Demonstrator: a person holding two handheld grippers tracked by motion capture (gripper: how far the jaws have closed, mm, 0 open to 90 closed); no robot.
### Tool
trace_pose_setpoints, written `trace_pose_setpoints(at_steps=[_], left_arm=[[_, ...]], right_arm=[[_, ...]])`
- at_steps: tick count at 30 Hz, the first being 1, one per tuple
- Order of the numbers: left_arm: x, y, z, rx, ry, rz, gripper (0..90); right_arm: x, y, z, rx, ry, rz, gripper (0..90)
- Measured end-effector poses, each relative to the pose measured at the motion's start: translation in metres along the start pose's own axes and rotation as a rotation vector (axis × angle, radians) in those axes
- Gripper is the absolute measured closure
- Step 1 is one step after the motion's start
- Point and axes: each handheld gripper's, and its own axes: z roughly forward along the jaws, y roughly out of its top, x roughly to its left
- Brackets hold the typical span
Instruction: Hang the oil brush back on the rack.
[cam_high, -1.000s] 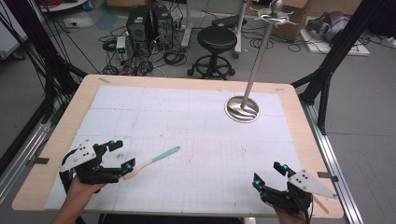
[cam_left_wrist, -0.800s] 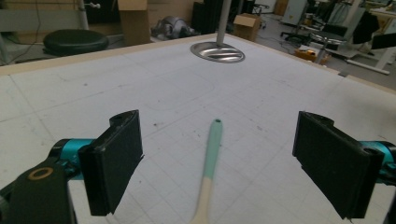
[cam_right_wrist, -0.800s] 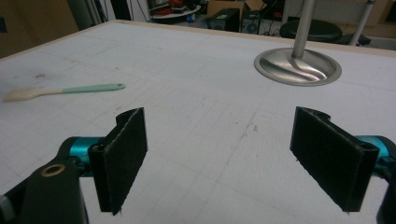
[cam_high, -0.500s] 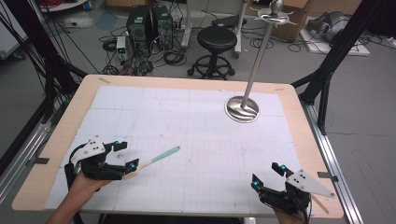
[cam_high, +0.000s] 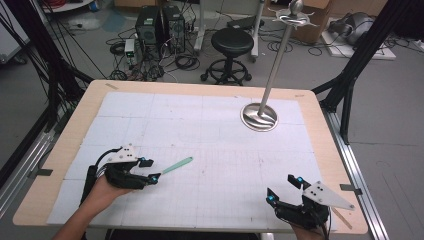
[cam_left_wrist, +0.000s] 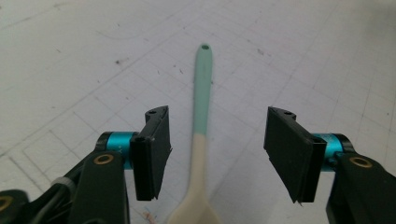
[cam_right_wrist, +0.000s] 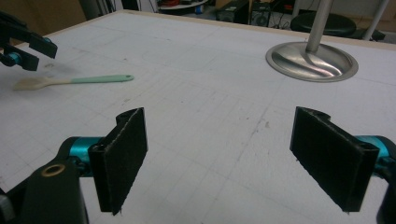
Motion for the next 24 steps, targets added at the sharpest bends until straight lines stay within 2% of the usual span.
trace_pose_setpoints(at_steps=[4, 12, 16, 24], left_arm=[[-0.001, 0.000, 0.007, 0.035, 0.000, 0.014, 45.2], [0.002, 0.000, 0.020, 0.092, 0.037, 0.026, 56.4], [0.003, -0.002, 0.027, 0.137, 0.056, 0.038, 60.8], [0.000, -0.002, 0.029, 0.151, 0.070, 0.065, 69.2]], right_arm=[[0.000, 0.000, 0.000, 0.002, 0.003, -0.006, 18.1], [0.000, -0.001, 0.001, 0.008, 0.004, 0.003, 18.1], [-0.001, -0.001, 0.000, 0.008, 0.001, 0.003, 18.1], [-0.002, -0.001, 0.000, 0.009, 0.001, 0.003, 18.1]])
